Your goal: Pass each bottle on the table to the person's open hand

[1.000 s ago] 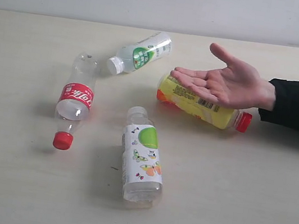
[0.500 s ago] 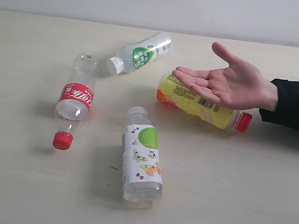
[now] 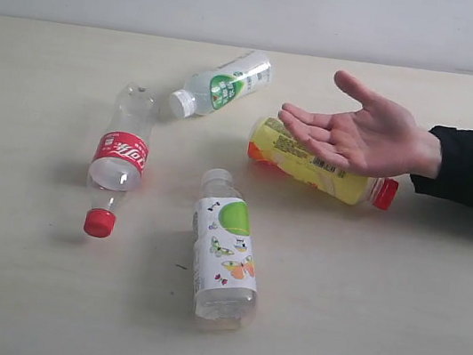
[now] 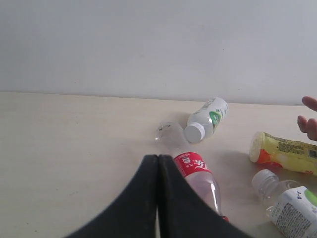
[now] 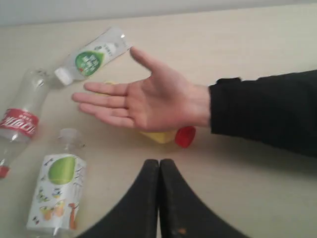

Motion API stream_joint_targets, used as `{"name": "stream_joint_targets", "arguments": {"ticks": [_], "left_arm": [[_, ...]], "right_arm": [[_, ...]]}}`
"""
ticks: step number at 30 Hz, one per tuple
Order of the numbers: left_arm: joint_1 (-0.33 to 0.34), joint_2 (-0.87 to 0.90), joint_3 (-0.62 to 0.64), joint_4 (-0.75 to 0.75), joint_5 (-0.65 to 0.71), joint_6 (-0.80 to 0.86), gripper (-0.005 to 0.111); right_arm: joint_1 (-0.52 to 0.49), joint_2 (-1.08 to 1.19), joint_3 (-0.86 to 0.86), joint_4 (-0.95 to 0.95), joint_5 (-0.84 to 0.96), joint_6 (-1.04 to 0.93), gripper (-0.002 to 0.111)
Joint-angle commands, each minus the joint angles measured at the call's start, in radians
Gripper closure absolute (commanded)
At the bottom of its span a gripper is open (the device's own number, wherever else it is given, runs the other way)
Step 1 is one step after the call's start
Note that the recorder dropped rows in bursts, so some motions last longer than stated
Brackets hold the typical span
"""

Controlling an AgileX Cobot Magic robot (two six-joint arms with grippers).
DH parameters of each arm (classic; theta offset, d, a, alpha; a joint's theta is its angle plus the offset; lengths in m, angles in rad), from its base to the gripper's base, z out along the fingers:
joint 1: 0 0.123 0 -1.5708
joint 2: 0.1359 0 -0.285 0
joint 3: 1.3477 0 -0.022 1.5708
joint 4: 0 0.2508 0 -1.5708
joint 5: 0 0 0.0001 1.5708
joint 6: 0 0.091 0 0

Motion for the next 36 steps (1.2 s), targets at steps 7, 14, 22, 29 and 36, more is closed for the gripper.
{"name": "stream_joint_targets", "arguments": {"ticks": [7,14,22,29,36], "left_arm": [[0.002,-0.007,0.003,-0.004,-0.002,-0.001,0.107],[0.002,-0.007,0.003,-0.004,-0.002,-0.001,0.107],[0.002,-0.007,0.003,-0.004,-0.002,-0.001,0.107],[0.002,-0.007,0.003,-0.004,-0.002,-0.001,0.107],[0.002,-0.007,0.003,-0.004,-0.002,-0.001,0.107]], "right_arm": [[0.274,0.026,-0.005,0.218,-0.013,-0.028,0.108],[0.553,0.176,-0.005,0.203,-0.107,0.007,0.108],[0.822,0.468,-0.035,-0.374,-0.131,0.516,0.108],[0.969,0.693,-0.161,-0.474,-0.095,0.706,0.108],[1.067,0.839,-0.379,-0.647,-0.008,0.890,0.108]]}}
